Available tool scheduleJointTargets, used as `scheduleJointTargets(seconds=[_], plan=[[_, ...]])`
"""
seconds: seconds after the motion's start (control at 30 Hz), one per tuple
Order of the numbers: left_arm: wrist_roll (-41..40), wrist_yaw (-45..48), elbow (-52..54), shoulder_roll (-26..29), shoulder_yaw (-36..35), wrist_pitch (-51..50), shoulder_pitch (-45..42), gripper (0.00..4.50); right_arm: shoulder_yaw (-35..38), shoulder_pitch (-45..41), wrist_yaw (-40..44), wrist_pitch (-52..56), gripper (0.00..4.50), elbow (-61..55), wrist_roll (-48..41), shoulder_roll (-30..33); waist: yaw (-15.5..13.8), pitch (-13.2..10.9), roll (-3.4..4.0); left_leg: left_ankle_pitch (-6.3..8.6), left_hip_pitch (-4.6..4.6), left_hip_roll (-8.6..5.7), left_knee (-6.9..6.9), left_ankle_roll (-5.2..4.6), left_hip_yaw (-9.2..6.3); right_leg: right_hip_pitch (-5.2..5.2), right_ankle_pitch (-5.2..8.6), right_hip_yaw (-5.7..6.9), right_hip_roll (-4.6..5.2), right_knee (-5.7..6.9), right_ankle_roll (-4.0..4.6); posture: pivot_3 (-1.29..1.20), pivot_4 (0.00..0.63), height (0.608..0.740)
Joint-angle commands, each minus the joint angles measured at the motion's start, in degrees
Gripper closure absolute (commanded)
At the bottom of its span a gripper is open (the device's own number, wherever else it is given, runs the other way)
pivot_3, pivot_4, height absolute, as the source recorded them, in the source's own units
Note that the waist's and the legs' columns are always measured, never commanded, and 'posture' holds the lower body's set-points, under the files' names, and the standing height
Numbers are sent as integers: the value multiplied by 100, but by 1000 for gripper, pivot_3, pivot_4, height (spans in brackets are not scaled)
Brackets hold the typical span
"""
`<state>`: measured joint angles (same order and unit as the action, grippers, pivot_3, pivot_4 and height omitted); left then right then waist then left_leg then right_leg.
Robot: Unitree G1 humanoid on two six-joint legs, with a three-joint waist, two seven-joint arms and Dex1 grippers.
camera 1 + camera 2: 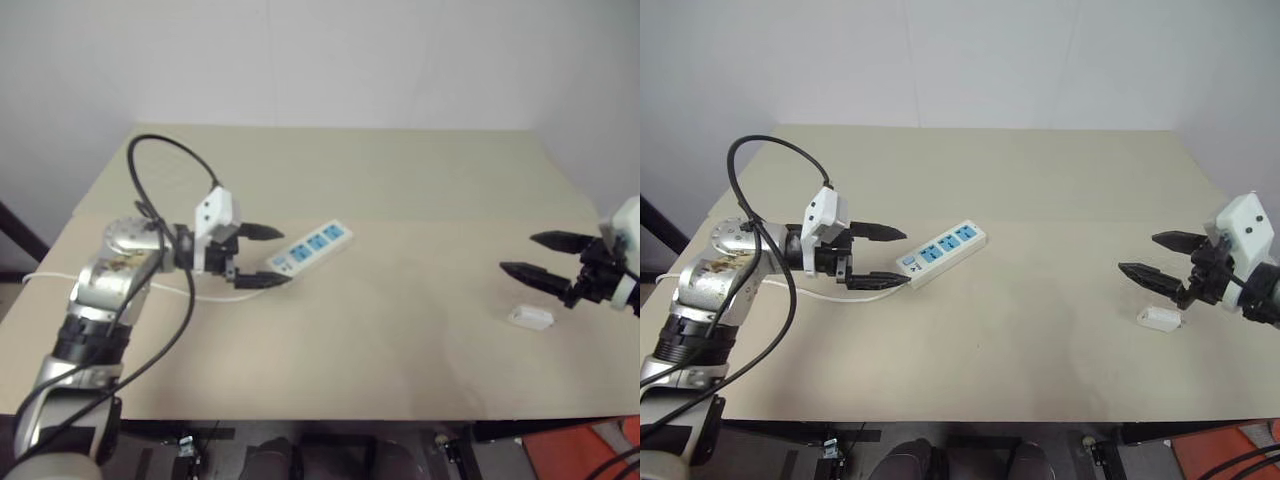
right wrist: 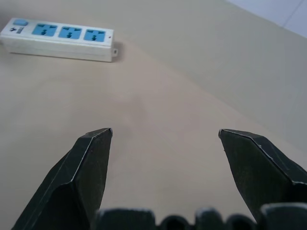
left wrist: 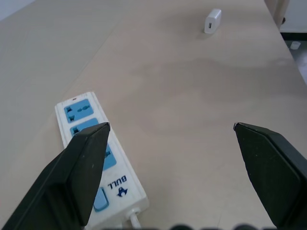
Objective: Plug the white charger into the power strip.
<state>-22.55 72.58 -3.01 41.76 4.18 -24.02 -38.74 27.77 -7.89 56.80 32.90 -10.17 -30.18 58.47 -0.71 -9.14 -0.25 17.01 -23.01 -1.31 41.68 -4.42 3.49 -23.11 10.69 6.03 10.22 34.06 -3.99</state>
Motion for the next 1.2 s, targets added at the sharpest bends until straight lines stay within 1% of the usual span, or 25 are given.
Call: scheduleJointTargets(seconds=[0.03, 0.1, 0.2, 0.37, 0.5, 0.67, 0.8, 0.93, 1.2], plan=[[-32, -131, 234, -4, -141, 28, -14, 12, 352, 30, 11, 94, 295, -229, -176, 85, 2, 0, 0, 0, 0, 0, 0, 0, 0, 0, 0, -2, 0, 0, 0, 0, 150, 740], [50, -261, 237, -8, -147, 114, 123, 12, 317, 78, 43, 59, 295, -253, -174, 76, 2, 0, 0, 0, 2, 0, -1, 0, 1, 0, 0, -2, 0, 1, 0, 0, 150, 740], [59, -485, 326, 40, -270, 89, 238, 12, 165, -78, 98, 41, 295, -226, -162, 156, 2, 0, 0, 0, 0, 0, -2, 0, 2, -2, -1, -3, -1, 2, 1, 0, 150, 740], [144, -867, 543, 304, -652, 106, 694, 12, -571, -903, 557, -252, 295, 108, -80, 281, 79, -4, 2, 0, 10, 3, -3, 0, 8, -5, 0, -16, -1, -2, 2, 0, 150, 740], [176, -917, 596, 488, -843, 256, 1066, 12, -1234, -1675, 667, -393, 295, 397, 70, 80, 92, -6, 1, 1, 13, 3, -7, 0, 10, -6, 0, -19, -2, -1, 3, 0, 150, 740], [209, -1080, 423, 241, -804, 531, 1203, 12, -1955, -2347, 904, -691, 295, 678, 350, -183, 28, -10, 2, 0, 8, 2, -5, 1, 11, -11, 0, -18, -1, -1, 4, 0, 150, 740], [401, -1258, -271, -206, -630, 1027, 928, 12, -2277, -2680, 1091, -856, 295, 868, 461, -407, -5, -10, 2, 0, 1, -1, -5, 1, 11, -11, -1, -14, -1, 1, 4, 0, 150, 740], [595, -1248, -1249, -722, -470, 1632, 573, 12, -2353, -2888, 1122, -950, 295, 1035, 513, -560, -1, -11, 0, 0, 1, -6, -3, 1, 14, -8, -3, -9, -1, 4, 4, 0, 150, 740], [884, -1158, -2449, -1341, -260, 2390, 123, 12, -2267, -2920, 1192, -920, 295, 1048, 499, -536, 15, -12, -2, 0, -3, -5, -4, 1, 16, -9, -4, -5, -2, 2, 3, 0, 150, 740]])
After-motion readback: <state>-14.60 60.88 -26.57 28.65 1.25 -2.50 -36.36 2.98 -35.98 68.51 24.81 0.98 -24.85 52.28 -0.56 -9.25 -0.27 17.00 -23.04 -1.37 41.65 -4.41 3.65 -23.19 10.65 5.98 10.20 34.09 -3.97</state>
